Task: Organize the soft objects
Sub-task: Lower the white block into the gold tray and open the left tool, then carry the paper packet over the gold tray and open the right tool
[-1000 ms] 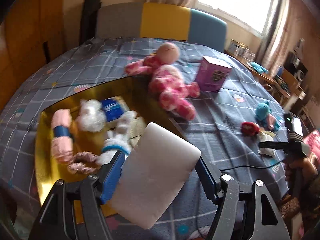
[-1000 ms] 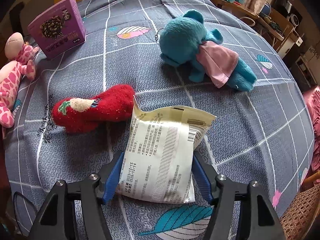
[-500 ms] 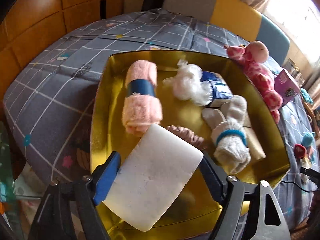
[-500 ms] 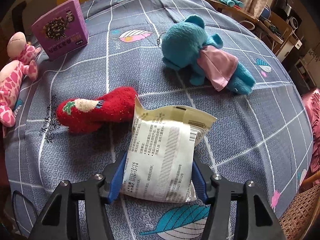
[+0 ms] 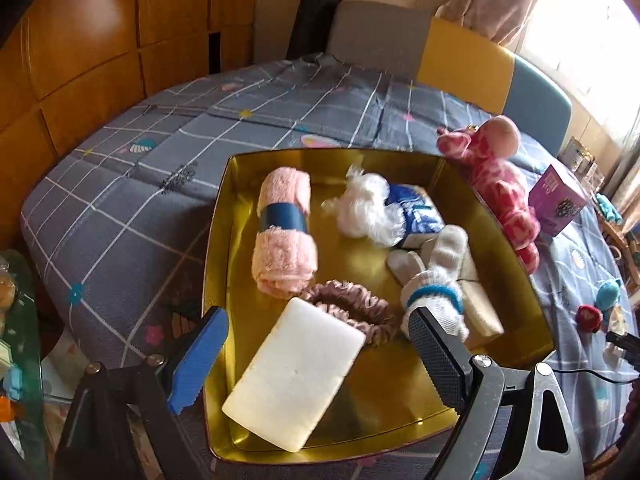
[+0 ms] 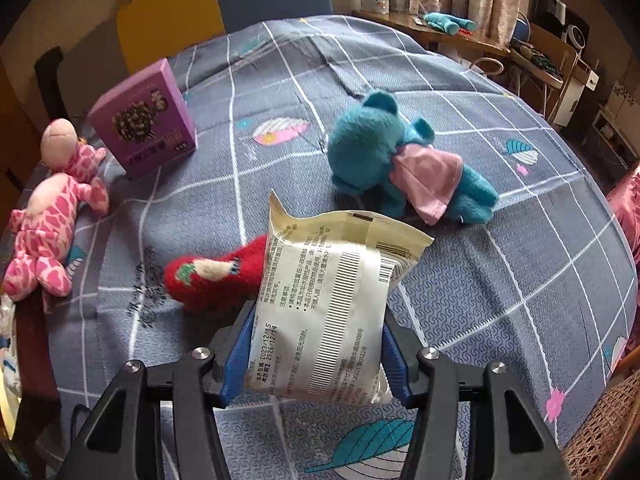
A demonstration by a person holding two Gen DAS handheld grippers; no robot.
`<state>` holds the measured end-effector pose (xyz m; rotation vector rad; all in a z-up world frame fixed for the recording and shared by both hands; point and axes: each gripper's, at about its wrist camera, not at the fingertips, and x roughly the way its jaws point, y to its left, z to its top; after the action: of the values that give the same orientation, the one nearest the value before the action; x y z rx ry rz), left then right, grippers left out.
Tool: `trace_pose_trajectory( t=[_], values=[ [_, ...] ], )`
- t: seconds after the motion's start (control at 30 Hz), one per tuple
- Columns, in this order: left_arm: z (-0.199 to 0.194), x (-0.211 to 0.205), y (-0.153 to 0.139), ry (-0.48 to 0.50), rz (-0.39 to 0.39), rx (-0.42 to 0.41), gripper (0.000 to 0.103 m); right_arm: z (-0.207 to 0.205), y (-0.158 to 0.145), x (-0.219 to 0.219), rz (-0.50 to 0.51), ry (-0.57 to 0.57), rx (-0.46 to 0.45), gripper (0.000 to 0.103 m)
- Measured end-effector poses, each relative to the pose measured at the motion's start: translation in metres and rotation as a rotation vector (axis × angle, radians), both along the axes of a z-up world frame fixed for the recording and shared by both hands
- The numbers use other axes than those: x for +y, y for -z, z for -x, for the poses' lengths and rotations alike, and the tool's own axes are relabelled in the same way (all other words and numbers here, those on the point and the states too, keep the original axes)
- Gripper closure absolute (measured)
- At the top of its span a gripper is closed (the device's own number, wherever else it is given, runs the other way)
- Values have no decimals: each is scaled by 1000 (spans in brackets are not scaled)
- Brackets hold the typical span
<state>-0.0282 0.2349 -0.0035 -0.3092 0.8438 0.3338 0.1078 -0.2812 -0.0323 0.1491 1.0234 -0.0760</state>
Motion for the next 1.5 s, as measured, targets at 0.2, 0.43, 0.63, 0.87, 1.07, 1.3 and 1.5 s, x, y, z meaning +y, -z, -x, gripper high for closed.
trace_pose_trajectory(
  t=[0.2, 0.43, 0.63, 0.87, 1.07, 1.3, 1.5],
  values=[
    [1, -8, -8, 0, -3, -17, 11, 4, -39, 49, -58, -181, -105, 46],
    [5, -11, -10, 2, -5, -27, 11, 17, -64, 174, -71, -554, -155, 46],
    [10, -5, -8, -12, 2, -27, 11, 36, -63, 269, -58, -806, -143, 46],
    [18, 11, -7, -56, 19, -39, 11, 43, -41, 332, 31, -930, -98, 46],
    [21, 18, -8, -76, 27, -49, 11, 38, -8, 371, 90, -992, -5, 46],
    [19, 15, -4, -73, 3, -36, 10, 37, 13, 389, -38, -984, 51, 43],
    [20, 14, -3, -87, -18, -31, 8, 36, 19, 381, -105, -945, 90, 39]
  ],
)
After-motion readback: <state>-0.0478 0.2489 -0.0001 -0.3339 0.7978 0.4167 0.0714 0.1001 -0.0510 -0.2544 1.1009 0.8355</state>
